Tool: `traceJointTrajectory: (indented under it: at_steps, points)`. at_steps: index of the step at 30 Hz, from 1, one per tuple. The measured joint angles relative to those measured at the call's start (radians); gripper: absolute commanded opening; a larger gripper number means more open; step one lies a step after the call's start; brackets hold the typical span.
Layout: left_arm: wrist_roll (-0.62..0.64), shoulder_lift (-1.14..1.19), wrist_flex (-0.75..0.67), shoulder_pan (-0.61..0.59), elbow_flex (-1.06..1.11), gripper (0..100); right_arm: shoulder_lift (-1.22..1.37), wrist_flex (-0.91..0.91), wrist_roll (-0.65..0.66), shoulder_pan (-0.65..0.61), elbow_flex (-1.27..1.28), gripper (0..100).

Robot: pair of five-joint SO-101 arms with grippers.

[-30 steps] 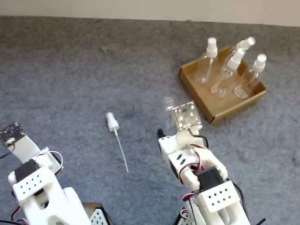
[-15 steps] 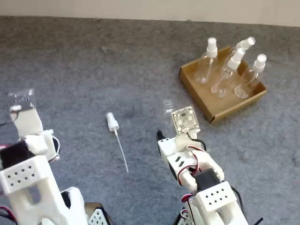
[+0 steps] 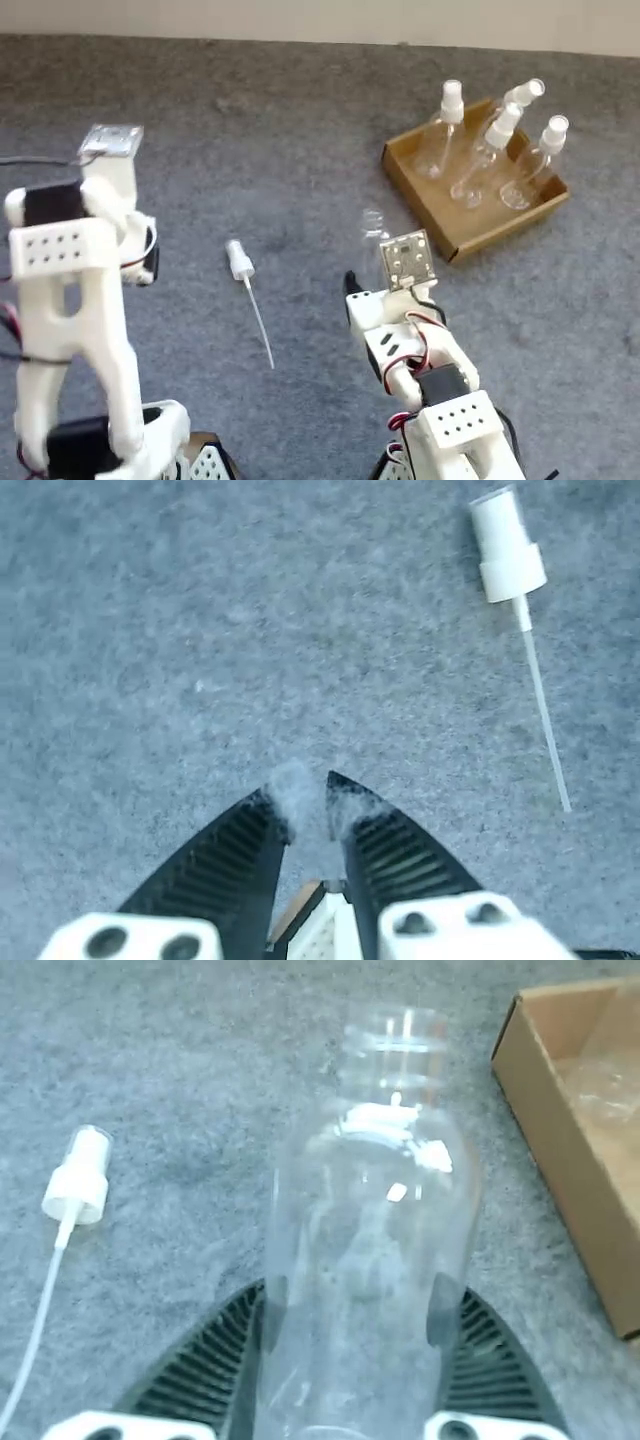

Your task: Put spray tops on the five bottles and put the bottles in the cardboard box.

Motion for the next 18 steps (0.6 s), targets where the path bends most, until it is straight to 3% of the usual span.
traceJointTrajectory:
  at_steps: [12, 18]
  points:
    - [0.081, 0.358, 0.003, 0.229, -0.209, 1, 0.0, -0.023, 0.0, 0.028, 0.0, 16.6]
    - [0.176, 0.539, 0.003, 0.236, -0.328, 1, 0.0, -0.025, 0.0, 0.046, 0.0, 16.6]
